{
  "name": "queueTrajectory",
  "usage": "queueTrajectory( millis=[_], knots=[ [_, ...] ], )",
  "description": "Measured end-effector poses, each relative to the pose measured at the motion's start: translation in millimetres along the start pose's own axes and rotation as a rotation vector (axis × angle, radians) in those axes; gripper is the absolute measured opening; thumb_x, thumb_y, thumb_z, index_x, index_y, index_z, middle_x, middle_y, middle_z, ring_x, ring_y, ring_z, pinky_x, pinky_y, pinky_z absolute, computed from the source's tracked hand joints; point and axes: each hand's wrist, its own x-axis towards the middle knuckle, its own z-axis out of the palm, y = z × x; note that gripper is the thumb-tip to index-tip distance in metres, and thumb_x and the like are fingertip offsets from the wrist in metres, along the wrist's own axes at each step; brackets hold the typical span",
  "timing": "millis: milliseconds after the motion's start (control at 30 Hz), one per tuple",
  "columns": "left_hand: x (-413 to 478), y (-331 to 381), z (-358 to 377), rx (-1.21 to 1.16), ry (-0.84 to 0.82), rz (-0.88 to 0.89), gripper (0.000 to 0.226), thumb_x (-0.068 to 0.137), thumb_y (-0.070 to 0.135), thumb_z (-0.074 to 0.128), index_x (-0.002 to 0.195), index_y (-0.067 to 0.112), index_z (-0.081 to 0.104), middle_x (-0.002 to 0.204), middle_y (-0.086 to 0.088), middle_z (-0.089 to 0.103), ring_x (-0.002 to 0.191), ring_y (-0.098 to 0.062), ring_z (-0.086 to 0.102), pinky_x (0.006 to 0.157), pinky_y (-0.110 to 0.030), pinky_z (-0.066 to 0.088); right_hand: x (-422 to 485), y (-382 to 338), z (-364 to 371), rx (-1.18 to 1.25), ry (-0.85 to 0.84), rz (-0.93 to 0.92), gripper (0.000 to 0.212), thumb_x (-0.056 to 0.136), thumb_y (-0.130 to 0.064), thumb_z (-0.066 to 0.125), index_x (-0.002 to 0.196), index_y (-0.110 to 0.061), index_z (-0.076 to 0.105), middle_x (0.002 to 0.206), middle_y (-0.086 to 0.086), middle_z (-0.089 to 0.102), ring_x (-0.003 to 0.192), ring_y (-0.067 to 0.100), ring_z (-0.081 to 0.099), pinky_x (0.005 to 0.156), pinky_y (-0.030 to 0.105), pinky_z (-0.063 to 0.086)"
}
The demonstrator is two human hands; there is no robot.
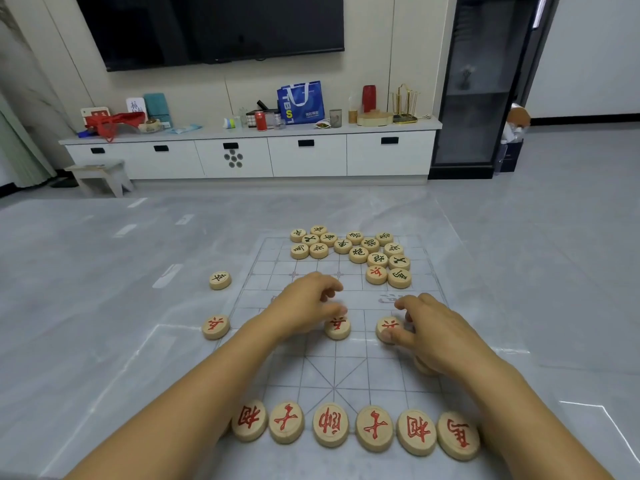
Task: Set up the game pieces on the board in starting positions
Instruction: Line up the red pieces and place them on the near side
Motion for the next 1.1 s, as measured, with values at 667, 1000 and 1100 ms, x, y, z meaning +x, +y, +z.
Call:
queueTrajectory(
  millis=[667,1000,1100],
  knots=[
    [49.3,35.9,29.0,0.231,-0.127,0.158,0.035,0.096,0.015,0.037,0.129,0.014,0.049,0.139,-0.008,0.045,0.122,-0.030,0.045,0.101,-0.041,0.038,4.6,30.4,-9.1,0.043,0.102,0.078,0.041,0.093,-0.033,0.047,0.132,-0.020,0.044,0.131,0.002,0.048,0.118,0.019,0.049,0.097,0.035,0.042],
    [33.5,66.5,46.0,-0.016,-0.279,0.277,0.039,0.099,0.017,0.035,0.138,0.016,0.035,0.140,-0.005,0.047,0.128,-0.022,0.044,0.107,-0.036,0.034,11.8,56.6,-9.7,0.079,0.168,0.097,0.039,0.096,-0.019,0.041,0.135,-0.019,0.044,0.139,0.002,0.044,0.122,0.021,0.048,0.098,0.035,0.042],
    [33.1,63.2,41.3,-0.171,-0.205,0.223,0.045,0.097,0.018,0.043,0.140,0.019,0.032,0.144,0.002,0.042,0.131,-0.015,0.040,0.110,-0.032,0.032,9.6,62.7,-8.5,0.082,0.107,0.045,0.046,0.094,-0.014,0.042,0.139,-0.023,0.037,0.141,0.000,0.038,0.125,0.019,0.043,0.099,0.033,0.042]
  ],
)
